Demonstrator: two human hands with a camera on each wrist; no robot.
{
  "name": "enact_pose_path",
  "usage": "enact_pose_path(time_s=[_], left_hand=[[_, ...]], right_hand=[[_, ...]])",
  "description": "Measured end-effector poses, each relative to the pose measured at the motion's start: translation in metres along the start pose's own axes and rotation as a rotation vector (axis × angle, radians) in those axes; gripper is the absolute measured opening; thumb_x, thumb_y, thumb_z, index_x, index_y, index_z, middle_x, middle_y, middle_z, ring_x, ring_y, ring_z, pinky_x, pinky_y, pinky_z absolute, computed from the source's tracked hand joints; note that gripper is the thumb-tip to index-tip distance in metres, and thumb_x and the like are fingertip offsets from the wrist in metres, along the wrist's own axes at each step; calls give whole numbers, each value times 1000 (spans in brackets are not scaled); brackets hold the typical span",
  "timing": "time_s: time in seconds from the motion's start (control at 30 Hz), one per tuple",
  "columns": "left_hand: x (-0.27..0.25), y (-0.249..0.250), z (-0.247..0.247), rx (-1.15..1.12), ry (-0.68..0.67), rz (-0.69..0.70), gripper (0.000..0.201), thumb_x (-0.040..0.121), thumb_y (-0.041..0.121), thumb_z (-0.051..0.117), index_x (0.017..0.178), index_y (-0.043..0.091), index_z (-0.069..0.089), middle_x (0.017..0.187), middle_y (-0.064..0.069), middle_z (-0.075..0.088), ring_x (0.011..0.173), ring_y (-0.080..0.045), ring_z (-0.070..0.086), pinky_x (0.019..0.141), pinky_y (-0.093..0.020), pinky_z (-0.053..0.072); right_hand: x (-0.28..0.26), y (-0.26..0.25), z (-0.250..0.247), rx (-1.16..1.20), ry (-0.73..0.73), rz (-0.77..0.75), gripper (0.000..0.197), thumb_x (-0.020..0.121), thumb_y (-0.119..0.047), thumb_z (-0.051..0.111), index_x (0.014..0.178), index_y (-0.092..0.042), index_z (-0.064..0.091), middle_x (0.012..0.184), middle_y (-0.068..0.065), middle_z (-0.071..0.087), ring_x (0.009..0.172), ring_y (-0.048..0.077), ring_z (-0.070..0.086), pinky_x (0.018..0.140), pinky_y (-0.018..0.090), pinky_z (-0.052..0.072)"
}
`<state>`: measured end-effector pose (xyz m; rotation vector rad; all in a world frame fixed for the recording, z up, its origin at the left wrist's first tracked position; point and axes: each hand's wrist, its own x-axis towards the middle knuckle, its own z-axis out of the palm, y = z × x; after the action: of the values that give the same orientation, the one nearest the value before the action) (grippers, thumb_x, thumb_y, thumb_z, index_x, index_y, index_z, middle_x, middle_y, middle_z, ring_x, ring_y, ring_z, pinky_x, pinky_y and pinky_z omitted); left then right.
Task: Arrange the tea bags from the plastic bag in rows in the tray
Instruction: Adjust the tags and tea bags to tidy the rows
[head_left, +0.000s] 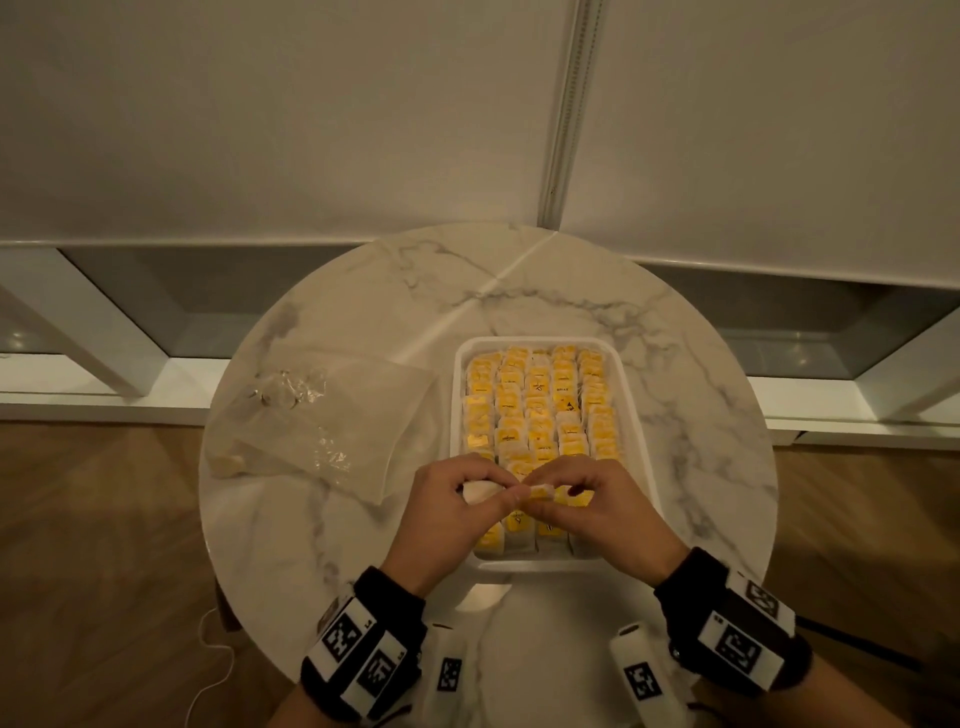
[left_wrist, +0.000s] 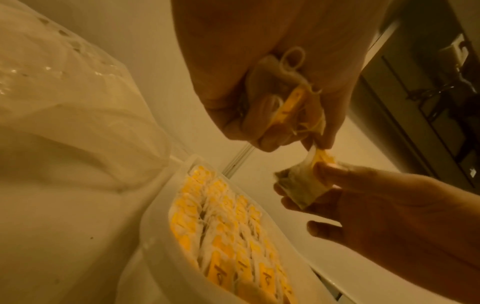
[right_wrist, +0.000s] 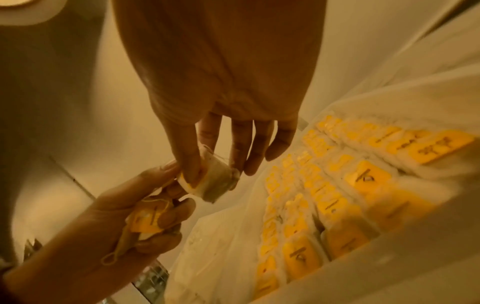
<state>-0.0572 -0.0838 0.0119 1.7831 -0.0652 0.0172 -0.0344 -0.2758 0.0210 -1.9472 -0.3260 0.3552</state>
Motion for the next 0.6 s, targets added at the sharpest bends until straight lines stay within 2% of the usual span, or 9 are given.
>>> enact_pose_path(time_s=[0.07, 0.13, 0.2, 0.23, 0.3, 0.4, 0.5, 0.53, 0.6], left_hand=[[1, -3, 0, 78, -17, -21, 6, 75, 30, 82, 74, 28, 77, 77, 12, 73, 81, -4, 67, 76, -16, 47], [1, -11, -2, 151, 4, -35, 8, 79, 19, 81, 75, 25, 78, 79, 18, 72, 84, 1, 66, 76, -13, 45], [-1, -20, -7, 188, 38, -60, 10, 80, 18, 80, 75, 27, 77, 79, 22, 72, 86, 3, 65, 73, -11, 42], [-3, -26, -9, 204, 48, -72, 12, 80, 18, 79, 75, 28, 76, 79, 23, 71, 86, 2, 65, 72, -12, 42], [-8, -36, -13, 238, 60, -89, 13, 81, 19, 78, 74, 30, 75, 80, 23, 71, 85, -1, 66, 69, -14, 42], [-17, -46, -16, 260, 76, -80, 13, 80, 17, 79, 74, 28, 76, 78, 22, 71, 83, -2, 66, 68, -12, 40], [-22, -51, -16, 261, 53, -77, 14, 80, 18, 78, 73, 30, 74, 79, 22, 71, 82, -2, 66, 70, -11, 41], [-23, -52, -15, 259, 42, -79, 13, 80, 23, 76, 73, 33, 72, 80, 22, 70, 83, -1, 66, 72, -12, 42], [-24, -52, -14, 261, 28, -86, 6, 76, 38, 69, 72, 41, 67, 81, 22, 70, 85, -1, 65, 77, -18, 47]], right_hand=[[7, 6, -3, -121, -19, 22, 5, 79, -24, 81, 79, -21, 78, 80, -8, 72, 80, 5, 63, 73, 16, 43], [15, 14, -5, -290, -71, 74, 6, 80, -26, 79, 75, -23, 76, 77, -7, 70, 78, 7, 61, 75, 27, 49], [23, 19, -7, -426, -168, 131, 13, 81, -24, 75, 69, -27, 71, 70, -7, 67, 71, 11, 61, 72, 35, 53], [27, 21, -7, -468, -225, 162, 19, 80, -23, 75, 65, -29, 67, 67, -8, 64, 67, 12, 60, 69, 35, 53], [33, 23, -5, -546, -346, 213, 25, 78, -22, 78, 63, -30, 61, 64, -8, 59, 63, 11, 55, 61, 27, 48], [39, 22, 4, -557, -468, 262, 15, 79, -27, 80, 72, -21, 68, 71, -1, 64, 63, 6, 55, 59, 24, 47], [43, 20, 14, -530, -503, 287, 17, 86, -26, 73, 71, -23, 67, 63, -6, 59, 46, -2, 51, 45, 16, 40], [43, 20, 16, -561, -495, 279, 22, 87, -24, 71, 67, -26, 63, 62, -9, 56, 46, -1, 50, 45, 15, 38], [44, 21, 21, -664, -456, 227, 27, 86, -20, 69, 63, -29, 58, 64, -10, 54, 56, 3, 51, 52, 18, 38]])
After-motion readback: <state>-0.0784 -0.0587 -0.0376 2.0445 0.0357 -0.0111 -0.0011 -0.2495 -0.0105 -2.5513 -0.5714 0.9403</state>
